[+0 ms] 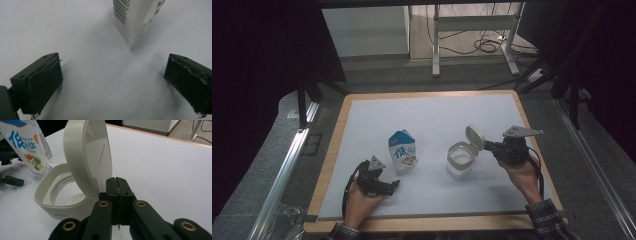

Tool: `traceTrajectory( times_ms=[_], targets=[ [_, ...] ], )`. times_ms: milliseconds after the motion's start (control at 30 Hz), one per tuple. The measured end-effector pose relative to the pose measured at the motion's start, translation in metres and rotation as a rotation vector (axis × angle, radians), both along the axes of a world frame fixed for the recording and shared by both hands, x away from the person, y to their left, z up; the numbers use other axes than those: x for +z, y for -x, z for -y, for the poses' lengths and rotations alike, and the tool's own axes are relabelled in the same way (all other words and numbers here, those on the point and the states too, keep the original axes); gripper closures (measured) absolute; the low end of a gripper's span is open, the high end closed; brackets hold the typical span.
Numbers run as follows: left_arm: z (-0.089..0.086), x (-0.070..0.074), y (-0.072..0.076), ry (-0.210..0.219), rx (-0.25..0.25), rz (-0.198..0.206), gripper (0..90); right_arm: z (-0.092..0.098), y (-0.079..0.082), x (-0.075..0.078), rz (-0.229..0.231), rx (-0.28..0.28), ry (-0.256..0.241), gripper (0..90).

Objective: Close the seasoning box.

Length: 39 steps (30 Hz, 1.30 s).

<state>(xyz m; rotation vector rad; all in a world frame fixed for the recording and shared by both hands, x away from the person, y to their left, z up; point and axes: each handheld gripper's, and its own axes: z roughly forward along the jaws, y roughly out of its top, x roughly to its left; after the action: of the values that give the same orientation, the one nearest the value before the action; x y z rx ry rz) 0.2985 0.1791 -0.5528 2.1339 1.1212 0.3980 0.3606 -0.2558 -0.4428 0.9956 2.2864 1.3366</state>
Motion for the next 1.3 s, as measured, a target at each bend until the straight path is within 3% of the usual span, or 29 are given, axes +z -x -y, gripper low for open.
traceTrajectory(
  times_ms=[533,1300],
  targets=[
    [0.000,0.000,0.000,0.005,0.005,0.001,1.2,-0.005,0.008,0.002,0.009,0.031,0.000,89.1],
    [0.000,0.000,0.000,0.001,0.002,0.001,1.2,-0.007,0.038,-0.033,-0.030,0.071,0.014,87.9]
  ],
)
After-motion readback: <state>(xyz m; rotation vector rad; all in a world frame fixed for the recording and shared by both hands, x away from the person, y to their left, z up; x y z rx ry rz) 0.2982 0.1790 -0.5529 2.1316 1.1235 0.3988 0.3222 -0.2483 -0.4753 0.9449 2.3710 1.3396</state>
